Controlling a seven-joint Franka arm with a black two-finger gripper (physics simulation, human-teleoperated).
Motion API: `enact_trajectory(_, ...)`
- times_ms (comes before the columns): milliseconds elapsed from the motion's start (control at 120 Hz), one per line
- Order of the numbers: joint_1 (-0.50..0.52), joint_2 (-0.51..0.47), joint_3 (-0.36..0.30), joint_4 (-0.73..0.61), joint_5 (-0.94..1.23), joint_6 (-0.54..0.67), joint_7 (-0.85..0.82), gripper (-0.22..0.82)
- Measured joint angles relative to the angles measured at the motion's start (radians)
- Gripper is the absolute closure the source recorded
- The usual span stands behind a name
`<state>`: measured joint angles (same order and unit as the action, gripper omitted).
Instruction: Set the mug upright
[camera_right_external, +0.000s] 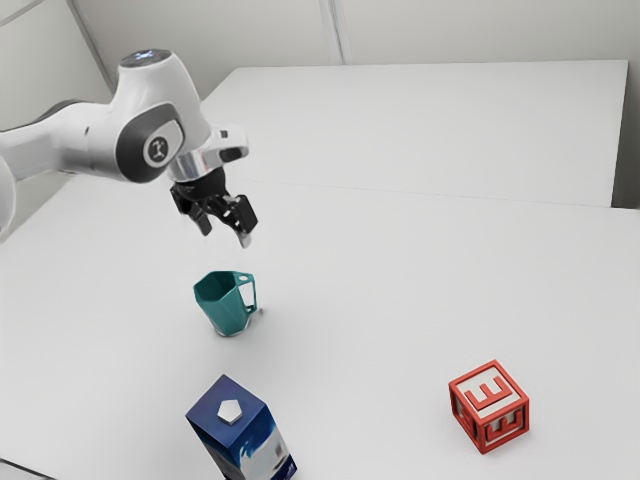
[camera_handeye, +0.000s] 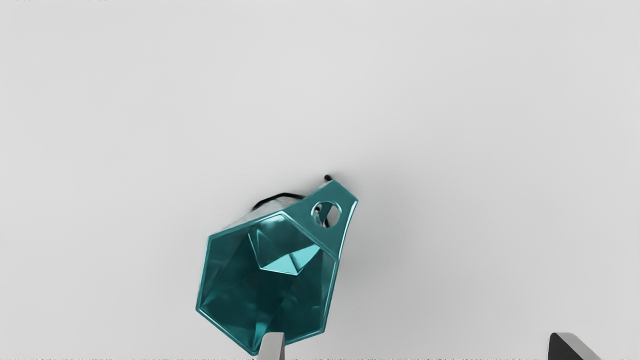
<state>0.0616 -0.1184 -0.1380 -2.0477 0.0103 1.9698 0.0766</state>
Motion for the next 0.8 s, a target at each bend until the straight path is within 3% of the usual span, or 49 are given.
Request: enact_trajectory(800,-0.058,0.123,0.051,0.381,-0.017,-0.215,-0.047,0.02)
